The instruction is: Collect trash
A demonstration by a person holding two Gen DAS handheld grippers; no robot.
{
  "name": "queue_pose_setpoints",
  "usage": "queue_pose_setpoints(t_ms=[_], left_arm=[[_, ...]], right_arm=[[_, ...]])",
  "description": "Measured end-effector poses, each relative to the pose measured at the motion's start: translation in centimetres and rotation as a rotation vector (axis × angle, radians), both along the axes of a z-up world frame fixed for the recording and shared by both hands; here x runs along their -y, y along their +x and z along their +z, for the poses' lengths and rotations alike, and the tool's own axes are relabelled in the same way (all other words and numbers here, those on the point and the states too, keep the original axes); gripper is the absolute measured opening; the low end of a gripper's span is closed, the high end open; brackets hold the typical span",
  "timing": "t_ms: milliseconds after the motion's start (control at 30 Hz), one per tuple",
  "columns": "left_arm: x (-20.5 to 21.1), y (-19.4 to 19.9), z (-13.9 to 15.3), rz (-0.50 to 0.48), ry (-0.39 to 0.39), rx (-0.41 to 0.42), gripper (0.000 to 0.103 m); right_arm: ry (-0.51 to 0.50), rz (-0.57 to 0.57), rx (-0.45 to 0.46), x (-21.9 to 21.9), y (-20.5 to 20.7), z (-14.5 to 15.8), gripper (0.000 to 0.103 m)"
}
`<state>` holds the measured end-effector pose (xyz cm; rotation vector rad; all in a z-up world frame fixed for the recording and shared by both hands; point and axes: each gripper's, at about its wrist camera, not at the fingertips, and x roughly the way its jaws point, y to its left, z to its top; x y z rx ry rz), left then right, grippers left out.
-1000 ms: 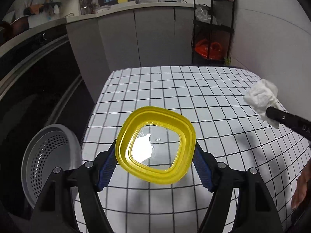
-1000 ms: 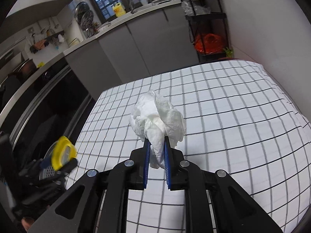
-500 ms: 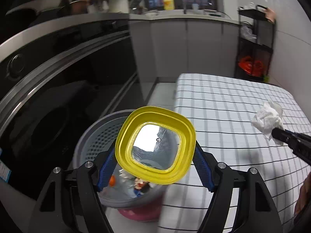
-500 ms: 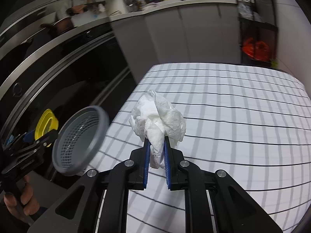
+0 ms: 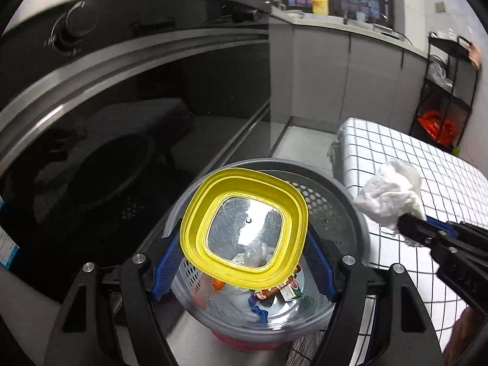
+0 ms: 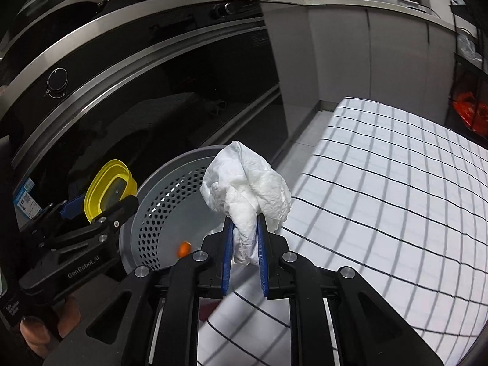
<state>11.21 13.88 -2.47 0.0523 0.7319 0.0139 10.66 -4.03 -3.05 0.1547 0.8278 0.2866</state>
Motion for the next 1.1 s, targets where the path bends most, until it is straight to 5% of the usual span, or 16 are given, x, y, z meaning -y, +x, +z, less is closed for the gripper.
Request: queue_pose_setpoints(t_ms=[300, 400, 467, 1100], left_arm=[[-3.0, 1.5, -0.6, 0.078, -0.060, -0.031, 0.073], [-3.3, 1.2, -0.5, 0.087, -0.055, -0.025, 0.079], [-3.4, 0.9, -0.3, 0.090, -0.054, -0.010, 0.087], [-2.5, -0.4, 0.6, 0.077, -0.047, 0.040, 0.088]], right_arm=[[-0.010, 0.049, -0.017, -3.2, 3.0, -1.2, 0.015], [-0.021, 0.052, -0.005, -3.2, 2.9, -1.2, 0.028], [-0.017, 0.043, 0.011, -3.2, 2.8, -1.1, 0.050], [-0.038, -0.032, 0.023, -1.9, 0.8, -0.6, 0.051]])
